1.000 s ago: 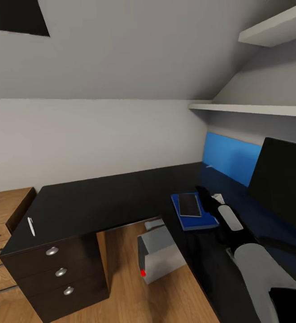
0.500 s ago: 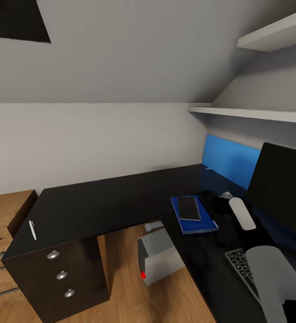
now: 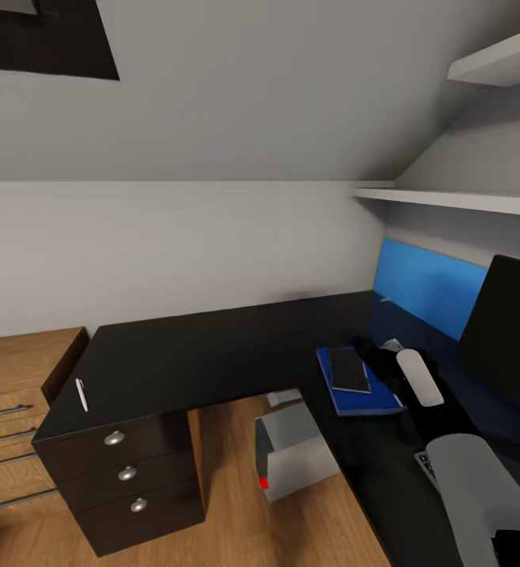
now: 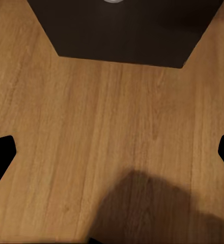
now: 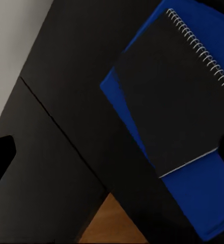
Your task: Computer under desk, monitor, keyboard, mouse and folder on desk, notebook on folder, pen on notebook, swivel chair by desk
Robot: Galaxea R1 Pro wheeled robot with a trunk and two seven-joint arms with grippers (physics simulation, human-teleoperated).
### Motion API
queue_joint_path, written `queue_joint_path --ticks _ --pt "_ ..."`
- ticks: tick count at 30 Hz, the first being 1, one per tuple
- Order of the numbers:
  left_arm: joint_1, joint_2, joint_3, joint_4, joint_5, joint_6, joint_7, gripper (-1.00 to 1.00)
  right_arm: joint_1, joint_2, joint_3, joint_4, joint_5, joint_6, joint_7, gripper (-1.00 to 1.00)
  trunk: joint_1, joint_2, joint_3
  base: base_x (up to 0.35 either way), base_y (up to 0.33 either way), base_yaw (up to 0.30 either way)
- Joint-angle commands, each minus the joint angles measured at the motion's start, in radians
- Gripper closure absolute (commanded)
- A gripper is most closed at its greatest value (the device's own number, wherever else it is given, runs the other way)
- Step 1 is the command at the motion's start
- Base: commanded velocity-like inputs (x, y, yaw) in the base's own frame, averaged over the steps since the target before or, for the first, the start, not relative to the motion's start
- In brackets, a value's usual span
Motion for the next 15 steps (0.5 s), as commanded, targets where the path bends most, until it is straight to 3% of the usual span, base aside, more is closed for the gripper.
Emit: queue_joint_path --ticks 1,4,5,10,12,15 --pt "-0.001 0.000 -0.004 0.000 0.010 -0.005 0.004 -1.00 0.000 0.000 0.003 -0.002 -0.008 0.002 -0.008 -1.00 0.000 -0.001 -0.001 0.000 0.000 0.274" --pt "-0.001 0.000 -0.004 0.000 0.010 -0.005 0.004 -1.00 0.000 0.001 0.051 -0.003 -0.005 0.002 -0.008 -1.00 0.000 -0.001 -0.001 0.000 0.000 0.277" --pt "-0.001 0.000 -0.003 0.000 0.010 -0.004 0.005 -1.00 0.000 0.001 0.108 -0.005 -0.003 -0.005 -0.009 -1.00 0.000 -0.001 -0.001 0.000 0.000 0.280" --pt "-0.001 0.001 -0.003 0.001 0.010 -0.004 0.006 -1.00 0.000 0.001 0.198 -0.006 -0.002 -0.065 -0.010 -1.00 0.000 -0.001 -0.001 0.000 0.000 0.280" --pt "-0.001 0.001 -0.003 0.001 0.009 -0.004 0.006 -1.00 0.000 0.001 0.260 -0.006 -0.002 -0.098 -0.013 -1.00 0.000 -0.001 -0.001 0.000 0.000 0.281" --pt "-0.001 0.000 -0.004 0.001 0.009 -0.004 0.006 -1.00 0.000 0.001 0.318 -0.006 -0.001 -0.116 -0.014 -1.00 0.000 -0.001 -0.001 0.000 0.000 0.281"
